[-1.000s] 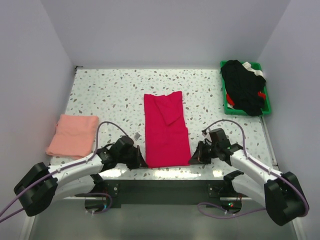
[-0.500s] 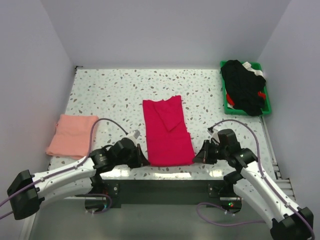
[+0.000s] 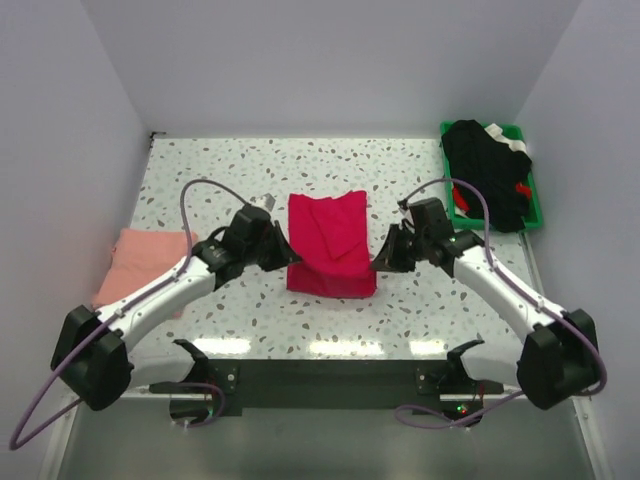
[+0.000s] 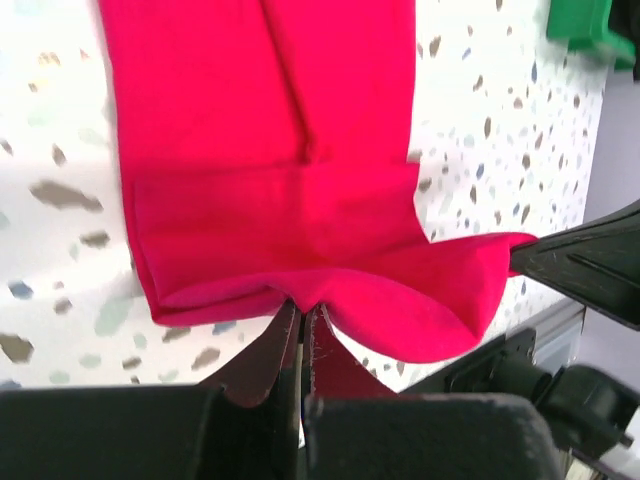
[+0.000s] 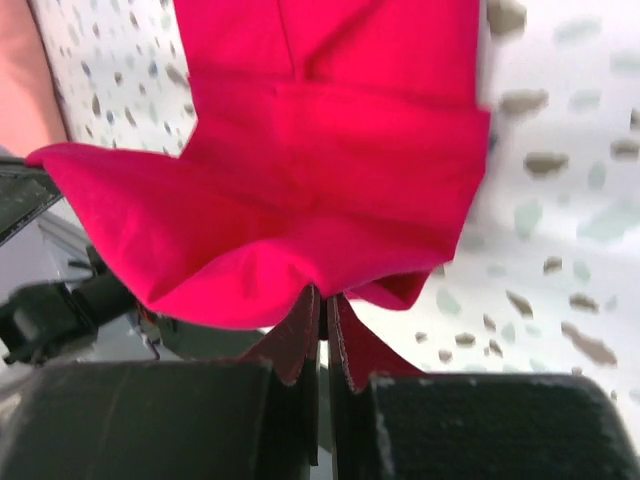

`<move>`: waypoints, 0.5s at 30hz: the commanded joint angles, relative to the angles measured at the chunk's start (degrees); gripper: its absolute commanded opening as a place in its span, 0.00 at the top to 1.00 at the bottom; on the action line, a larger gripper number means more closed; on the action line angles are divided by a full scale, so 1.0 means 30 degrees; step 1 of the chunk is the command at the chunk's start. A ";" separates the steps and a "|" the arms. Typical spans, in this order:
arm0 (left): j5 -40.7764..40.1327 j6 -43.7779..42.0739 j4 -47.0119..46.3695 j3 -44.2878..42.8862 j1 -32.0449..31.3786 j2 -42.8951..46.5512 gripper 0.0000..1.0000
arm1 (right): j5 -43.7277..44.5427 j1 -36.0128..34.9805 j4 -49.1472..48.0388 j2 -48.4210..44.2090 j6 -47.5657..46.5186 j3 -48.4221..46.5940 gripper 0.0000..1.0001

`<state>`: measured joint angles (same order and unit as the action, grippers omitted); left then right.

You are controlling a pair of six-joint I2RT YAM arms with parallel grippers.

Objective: Fold and stack the t-shirts
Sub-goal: Fold the tshirt

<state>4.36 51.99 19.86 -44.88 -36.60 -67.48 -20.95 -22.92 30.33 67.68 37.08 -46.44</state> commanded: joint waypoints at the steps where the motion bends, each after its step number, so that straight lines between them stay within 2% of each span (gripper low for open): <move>1: 0.1356 -0.1770 -0.0815 -0.2463 0.1708 -0.1641 1.00 | 0.1327 0.0138 -0.1845 0.2453 -0.0025 -0.3061 1.00; 8: 0.3260 -0.2621 -0.2017 -0.7357 0.4812 -0.8048 1.00 | 0.1008 0.1541 -0.1730 0.9835 -0.0436 -0.9475 1.00; 10: 0.3907 -0.2768 -0.2137 -0.9487 0.5254 -0.9607 1.00 | 0.0657 0.2041 -0.1818 1.2142 -0.0261 -1.1526 1.00; 13: 0.4581 -0.3031 -0.2372 -1.2416 0.5987 -1.3525 1.00 | 0.0130 0.2891 -0.1789 1.5218 -0.0027 -1.4164 1.00; 15: 0.5339 -0.3294 -0.2575 -1.3801 0.6427 -1.5085 1.00 | -0.0107 0.3360 -0.1789 1.6487 0.0003 -1.5946 1.00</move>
<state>15.49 44.73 15.29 -79.53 -19.05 -107.22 -19.46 -14.68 25.71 113.25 36.93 -87.64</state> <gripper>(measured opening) 0.022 0.025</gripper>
